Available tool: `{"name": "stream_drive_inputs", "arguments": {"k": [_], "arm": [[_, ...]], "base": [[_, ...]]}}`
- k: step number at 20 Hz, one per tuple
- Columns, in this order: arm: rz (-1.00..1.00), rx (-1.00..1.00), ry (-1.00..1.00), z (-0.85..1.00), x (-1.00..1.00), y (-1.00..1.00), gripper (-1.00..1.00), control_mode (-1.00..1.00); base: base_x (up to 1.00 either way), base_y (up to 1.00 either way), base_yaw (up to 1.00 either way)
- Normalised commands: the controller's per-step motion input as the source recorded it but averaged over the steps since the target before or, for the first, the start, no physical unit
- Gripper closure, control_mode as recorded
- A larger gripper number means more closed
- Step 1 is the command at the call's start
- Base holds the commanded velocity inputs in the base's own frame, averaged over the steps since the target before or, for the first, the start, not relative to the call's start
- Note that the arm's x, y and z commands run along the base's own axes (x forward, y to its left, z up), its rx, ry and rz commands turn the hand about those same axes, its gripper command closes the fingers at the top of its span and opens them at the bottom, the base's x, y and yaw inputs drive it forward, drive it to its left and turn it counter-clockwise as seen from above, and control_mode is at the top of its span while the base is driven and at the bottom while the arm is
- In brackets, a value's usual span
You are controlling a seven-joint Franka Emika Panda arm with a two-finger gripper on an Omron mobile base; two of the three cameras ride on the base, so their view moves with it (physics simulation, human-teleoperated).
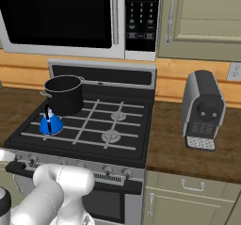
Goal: Pick the kettle from the counter and place it on a stove burner. Then turn the burner on.
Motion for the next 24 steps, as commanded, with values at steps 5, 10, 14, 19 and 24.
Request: {"name": "stream_drive_inputs", "arguments": {"k": [5, 10, 14, 19, 24], "arm": [[0.05, 0.00, -0.10, -0.58, 0.15, 0.00, -1.00, -1.00], [0.09, -0.01, -0.19, -0.25, 0.00, 0.01, -1.00, -1.00], [0.12, 0.00, -0.08, -0.16, 0.12, 0.08, -1.00, -1.00], [0.10, 0.00, 0.00, -0.16, 0.38, 0.00, -1.00, -1.00], [0.06, -0.01, 0.00, -0.05, 0.14, 0.04, -1.00, -1.00]], "base": [[0.00, 0.00, 0.00], [0.00, 0.00, 0.00], [0.00, 0.00, 0.00], [0.00, 0.00, 0.00], [0.00, 0.00, 0.00]]}}
